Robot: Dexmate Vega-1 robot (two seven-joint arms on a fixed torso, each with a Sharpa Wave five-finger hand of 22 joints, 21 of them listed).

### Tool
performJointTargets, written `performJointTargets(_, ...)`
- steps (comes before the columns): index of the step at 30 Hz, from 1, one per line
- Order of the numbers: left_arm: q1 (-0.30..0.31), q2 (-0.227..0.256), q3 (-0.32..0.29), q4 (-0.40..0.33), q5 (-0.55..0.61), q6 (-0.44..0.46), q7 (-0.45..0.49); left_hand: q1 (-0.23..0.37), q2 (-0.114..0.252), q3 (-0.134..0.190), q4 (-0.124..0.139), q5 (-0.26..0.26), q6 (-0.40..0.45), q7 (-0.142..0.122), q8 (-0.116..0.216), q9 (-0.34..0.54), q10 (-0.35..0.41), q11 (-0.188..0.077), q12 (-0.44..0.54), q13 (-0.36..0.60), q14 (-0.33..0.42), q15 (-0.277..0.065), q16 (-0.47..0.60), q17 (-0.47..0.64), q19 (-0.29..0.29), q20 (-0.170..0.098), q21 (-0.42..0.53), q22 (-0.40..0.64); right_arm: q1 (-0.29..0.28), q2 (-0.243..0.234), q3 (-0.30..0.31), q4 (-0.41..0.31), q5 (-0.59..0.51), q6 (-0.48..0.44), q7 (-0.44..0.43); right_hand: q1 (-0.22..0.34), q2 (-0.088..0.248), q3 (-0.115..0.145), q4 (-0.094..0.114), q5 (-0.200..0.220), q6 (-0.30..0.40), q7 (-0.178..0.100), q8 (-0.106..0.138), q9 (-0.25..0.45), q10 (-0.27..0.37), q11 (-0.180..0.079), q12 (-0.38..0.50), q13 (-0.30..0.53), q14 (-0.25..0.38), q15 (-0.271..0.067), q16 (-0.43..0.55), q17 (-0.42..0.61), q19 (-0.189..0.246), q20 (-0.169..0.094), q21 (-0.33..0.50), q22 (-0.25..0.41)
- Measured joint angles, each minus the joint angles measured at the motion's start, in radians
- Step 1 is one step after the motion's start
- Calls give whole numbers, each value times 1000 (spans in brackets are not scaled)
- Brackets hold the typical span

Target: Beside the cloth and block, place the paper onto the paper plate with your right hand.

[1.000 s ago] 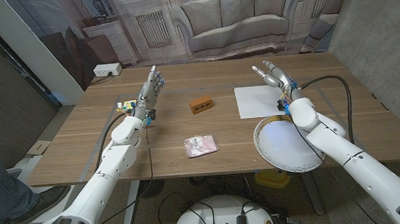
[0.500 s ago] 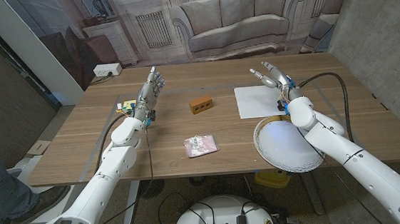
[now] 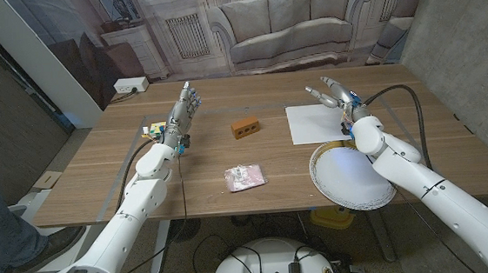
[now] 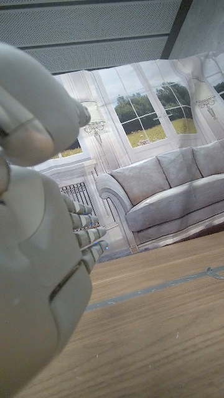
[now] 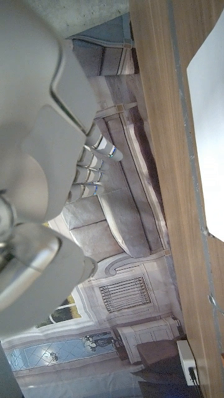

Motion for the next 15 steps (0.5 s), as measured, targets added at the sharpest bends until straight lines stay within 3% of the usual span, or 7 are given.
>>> performJointTargets(15, 2, -2, 11, -14, 2, 2, 13, 4, 4, -5, 3, 0, 9, -9, 0, 0, 2, -13, -6, 2, -4, -4, -5, 0, 0, 0, 0, 0, -1, -30, -17, -14, -45, -49, 17, 0, 0, 0, 0, 0, -4, -4, 0, 0, -7, 0, 0, 0, 0, 0, 0, 0, 0, 0, -7, 0)
